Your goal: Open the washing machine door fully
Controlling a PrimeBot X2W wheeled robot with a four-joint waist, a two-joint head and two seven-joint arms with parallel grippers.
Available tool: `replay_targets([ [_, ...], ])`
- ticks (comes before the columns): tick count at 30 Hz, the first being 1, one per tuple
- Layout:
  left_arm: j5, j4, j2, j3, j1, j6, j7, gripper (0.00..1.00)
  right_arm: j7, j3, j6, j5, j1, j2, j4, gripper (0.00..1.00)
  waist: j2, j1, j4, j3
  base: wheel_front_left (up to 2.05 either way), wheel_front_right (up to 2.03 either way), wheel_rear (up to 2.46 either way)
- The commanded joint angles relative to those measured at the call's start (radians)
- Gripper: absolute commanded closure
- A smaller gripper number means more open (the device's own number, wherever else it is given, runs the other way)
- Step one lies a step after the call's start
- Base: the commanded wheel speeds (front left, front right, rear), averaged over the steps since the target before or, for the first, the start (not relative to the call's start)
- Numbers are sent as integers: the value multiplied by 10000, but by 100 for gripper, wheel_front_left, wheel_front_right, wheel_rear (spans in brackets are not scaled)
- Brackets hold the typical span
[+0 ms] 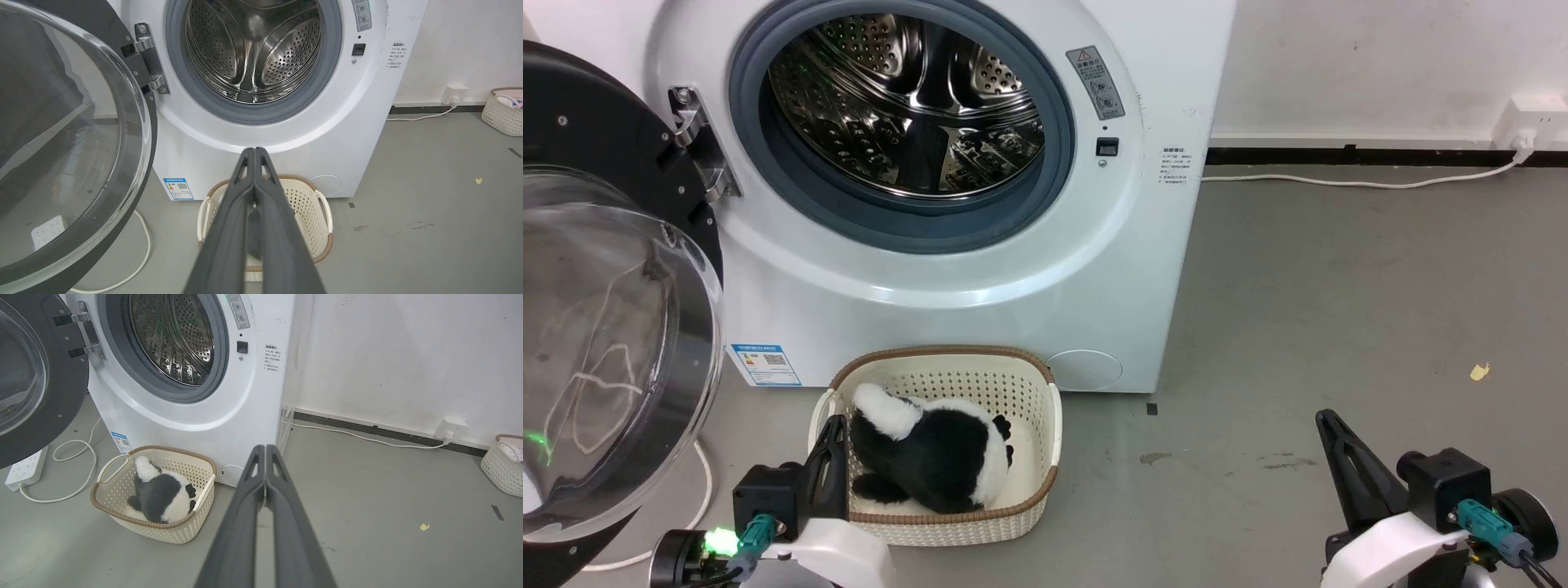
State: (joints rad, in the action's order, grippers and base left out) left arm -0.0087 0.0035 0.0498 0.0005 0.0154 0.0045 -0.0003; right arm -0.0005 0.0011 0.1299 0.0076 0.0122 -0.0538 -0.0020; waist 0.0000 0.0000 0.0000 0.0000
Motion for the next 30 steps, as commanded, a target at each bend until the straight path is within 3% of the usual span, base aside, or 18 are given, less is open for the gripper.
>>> replay_targets([
  [1, 87, -35, 4, -5, -154, -45, 3, 100, 5, -11, 8, -76, -122, 36, 20, 100, 0, 0, 0, 0, 0, 0, 0],
  [30, 87, -35, 4, -5, -154, -45, 3, 100, 5, -11, 8, -76, -122, 36, 20, 100, 0, 0, 0, 0, 0, 0, 0],
])
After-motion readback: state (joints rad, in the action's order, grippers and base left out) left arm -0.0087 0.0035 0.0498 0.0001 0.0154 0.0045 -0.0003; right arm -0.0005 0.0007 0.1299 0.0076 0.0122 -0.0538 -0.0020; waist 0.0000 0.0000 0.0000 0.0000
